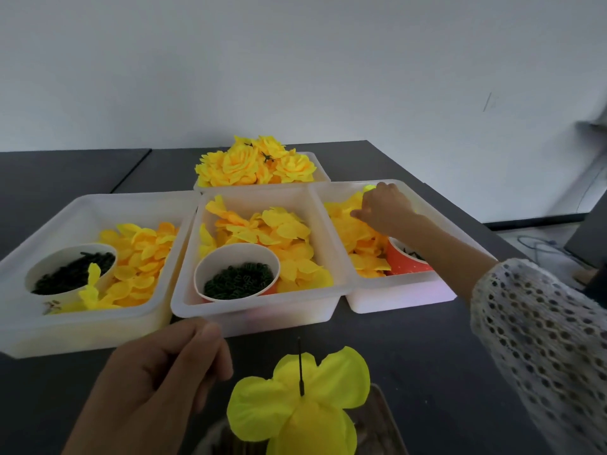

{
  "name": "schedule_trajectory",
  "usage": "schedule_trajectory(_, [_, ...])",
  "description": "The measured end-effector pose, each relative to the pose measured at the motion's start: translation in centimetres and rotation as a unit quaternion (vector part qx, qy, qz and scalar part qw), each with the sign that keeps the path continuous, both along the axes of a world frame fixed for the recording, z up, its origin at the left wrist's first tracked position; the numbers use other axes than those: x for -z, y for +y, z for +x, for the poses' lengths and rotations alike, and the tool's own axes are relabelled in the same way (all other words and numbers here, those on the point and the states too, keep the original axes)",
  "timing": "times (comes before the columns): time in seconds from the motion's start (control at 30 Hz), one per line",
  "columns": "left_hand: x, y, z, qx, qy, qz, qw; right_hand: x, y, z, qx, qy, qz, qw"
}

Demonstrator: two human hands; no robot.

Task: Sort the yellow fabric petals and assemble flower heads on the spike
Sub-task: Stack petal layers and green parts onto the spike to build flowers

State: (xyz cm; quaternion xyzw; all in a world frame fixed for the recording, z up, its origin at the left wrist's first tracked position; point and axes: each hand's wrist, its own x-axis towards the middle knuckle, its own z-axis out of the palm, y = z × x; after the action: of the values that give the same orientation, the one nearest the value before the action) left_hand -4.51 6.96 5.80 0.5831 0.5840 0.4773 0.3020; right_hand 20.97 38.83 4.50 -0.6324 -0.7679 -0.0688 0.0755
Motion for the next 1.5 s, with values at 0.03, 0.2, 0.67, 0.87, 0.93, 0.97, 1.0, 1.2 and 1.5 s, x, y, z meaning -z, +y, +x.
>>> schedule_trajectory(0.03, [-0.1, -0.1, 0.0, 0.008, -0.005, 0.003, 1.000, 0.3, -0.2, -0.3, 0.028, -0.021, -0.022, 0.999])
schedule_trajectory(0.2, [-1.1, -1.2, -0.5, 0.014, 0.015, -0.007, 1.000, 1.5, -0.6, -2.5, 0.072, 0.010, -0.060, 0.995])
schedule_trajectory(0.67, [-1.6, -1.2, 1.1, 0.006, -0.021, 0.047, 0.999, -2.6, -3.3, 1.1, 0.024, 0.076, -0.010, 0.997])
schedule_trajectory(0.87, [-1.5, -1.6, 1.1, 0.002, -0.010, 0.062, 0.998, -2.2, -4.7, 1.7, -0.047, 0.108, 0.037, 0.992])
schedule_trajectory(0.93, [-1.3, -1.7, 1.0, 0.001, -0.003, 0.066, 0.998, -2.2, -4.8, 1.5, -0.062, 0.138, 0.046, 0.987])
schedule_trajectory(0.97, [-1.3, -1.8, 0.9, 0.005, -0.004, 0.061, 0.998, -2.3, -4.9, 1.3, -0.064, 0.144, 0.055, 0.986])
schedule_trajectory(1.0, [-1.4, -1.8, 0.9, 0.006, -0.006, 0.059, 0.998, -2.4, -5.0, 1.0, -0.066, 0.142, 0.071, 0.985])
schedule_trajectory(1.2, [-1.8, -2.3, 1.0, 0.004, -0.020, 0.047, 0.999, -1.7, -5.8, 1.6, -0.054, -0.044, -0.075, 0.995])
schedule_trajectory(1.5, [-2.0, -2.2, 0.7, 0.003, -0.033, 0.011, 0.999, 1.2, -6.1, 1.7, -0.045, -0.142, -0.073, 0.986])
